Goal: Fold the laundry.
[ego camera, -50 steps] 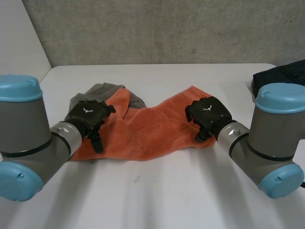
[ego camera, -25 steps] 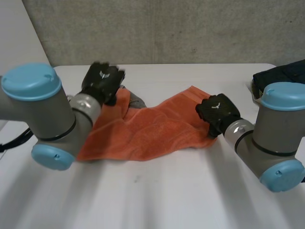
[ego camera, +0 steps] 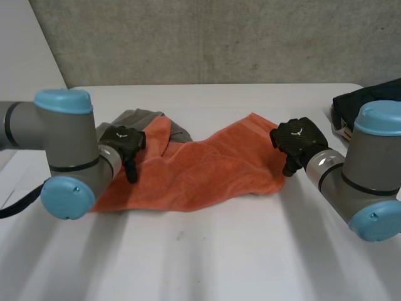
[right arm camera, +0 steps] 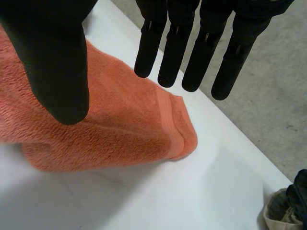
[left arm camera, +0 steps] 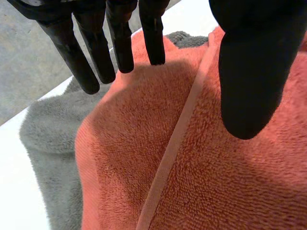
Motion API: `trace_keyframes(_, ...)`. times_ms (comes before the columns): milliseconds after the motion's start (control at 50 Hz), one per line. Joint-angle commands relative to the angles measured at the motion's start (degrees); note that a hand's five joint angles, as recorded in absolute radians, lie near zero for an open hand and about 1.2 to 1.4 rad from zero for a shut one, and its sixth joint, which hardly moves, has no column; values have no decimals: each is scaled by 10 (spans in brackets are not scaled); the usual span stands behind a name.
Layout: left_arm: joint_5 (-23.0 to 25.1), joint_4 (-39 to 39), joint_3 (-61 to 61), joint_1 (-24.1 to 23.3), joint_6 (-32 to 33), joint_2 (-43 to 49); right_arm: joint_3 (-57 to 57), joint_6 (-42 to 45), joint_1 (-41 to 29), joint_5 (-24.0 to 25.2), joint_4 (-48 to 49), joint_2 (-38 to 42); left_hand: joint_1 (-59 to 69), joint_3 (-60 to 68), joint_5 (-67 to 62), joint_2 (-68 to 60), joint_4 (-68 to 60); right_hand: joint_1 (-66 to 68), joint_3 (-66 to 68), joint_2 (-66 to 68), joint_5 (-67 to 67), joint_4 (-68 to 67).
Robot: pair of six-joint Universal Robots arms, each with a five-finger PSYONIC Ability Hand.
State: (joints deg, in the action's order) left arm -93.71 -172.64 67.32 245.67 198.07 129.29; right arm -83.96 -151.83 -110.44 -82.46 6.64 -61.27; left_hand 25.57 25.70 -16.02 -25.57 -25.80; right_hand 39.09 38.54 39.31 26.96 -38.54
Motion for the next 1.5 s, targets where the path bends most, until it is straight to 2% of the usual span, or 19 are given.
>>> trace_keyframes(20, 34, -56, 11, 7, 26, 36, -5, 11, -1, -2, 0, 6, 201, 199, -196, -201, -198, 25, 31, 23, 47, -31)
trace_keyframes(40, 37, -60, 11, 7, 33, 37, -5, 12, 0, -2, 0, 6, 446, 445, -442, -446, -444, 25, 31, 23, 47, -31)
trace_keyframes(60, 37, -64, 11, 8, 37, 36, -5, 13, 0, -2, 0, 7, 543, 542, -539, -543, -541, 25, 31, 23, 47, -31)
trace_keyframes(260, 24, -128, 9, -19, 37, -90, -4, 12, 0, -5, 1, 3, 544, 543, -540, -544, -542, 25, 31, 23, 47, -31)
trace_keyframes(360, 55, -133, -27, -83, -27, -132, 5, 8, 8, -12, 2, -4, 544, 543, -540, -544, -542, 25, 31, 23, 47, -31)
trace_keyframes(460, 63, -125, -82, -165, -90, -96, 11, -5, 18, -17, 0, -13, 544, 543, -540, -544, -542, 25, 31, 23, 47, -31)
trace_keyframes(540, 49, -104, -113, -205, -88, -34, 12, -19, 23, -14, -4, -21, 544, 543, -540, -544, -542, 24, 29, 21, 45, -29)
trace_keyframes(660, 5, -77, -135, -211, -45, 20, 13, -20, 27, -13, -7, -23, 544, 543, -540, -544, -542, 17, 22, 15, 38, -22)
trace_keyframes(680, 0, -74, -134, -210, -42, 19, 13, -20, 27, -13, -7, -23, 463, 462, -458, -463, -461, 14, 19, 11, 35, -19)
trace_keyframes(700, -2, -72, -131, -208, -40, 15, 13, -19, 28, -13, -7, -22, 181, 179, -176, -181, -178, 10, 16, 8, 32, -16)
trace_keyframes(720, 2, -71, -127, -208, -41, 12, 13, -19, 29, -13, -7, -21, 51, 50, -47, -51, -49, 10, 16, 8, 31, -16)
trace_keyframes(780, 18, -73, -99, -205, -37, -7, 16, -19, 29, -16, -8, -18, -145, -146, 149, 145, 147, -12, -6, -14, 10, 6)
trace_keyframes(840, 20, -81, -77, -194, -36, -35, 17, -22, 29, -15, -8, -20, -156, -157, 160, 156, 158, -32, -26, -34, -10, 26)
trace_keyframes(1000, 26, -125, -60, -71, -31, -90, 10, -24, 12, -10, -40, -41, -156, -157, 160, 156, 158, -215, -210, -217, -194, 210)
trace_keyframes(1160, 143, -25, -142, 40, 47, 33, -8, -21, -61, 6, -137, -64, -156, -157, 160, 156, 158, -291, -285, -293, -270, 285)
trace_keyframes(1300, 171, 12, -224, 49, 100, 127, -33, -43, -112, -10, -65, -44, -156, -157, 160, 156, 158, -291, -285, -293, -270, 285)
trace_keyframes(1360, 174, 13, -245, 45, 96, 146, -40, -50, -119, -32, -16, -21, -156, -157, 160, 156, 158, -164, -158, -166, -142, 158)
trace_keyframes(1440, 184, 16, -269, 33, 88, 165, -39, -59, -126, -77, 47, 1, -156, -157, 160, 156, 158, 408, 414, 406, 429, -414)
trace_keyframes(1500, 199, 15, -277, 18, 91, 177, -49, -61, -130, -93, 66, -12, -156, -157, 160, 156, 158, 409, 415, 407, 430, -415)
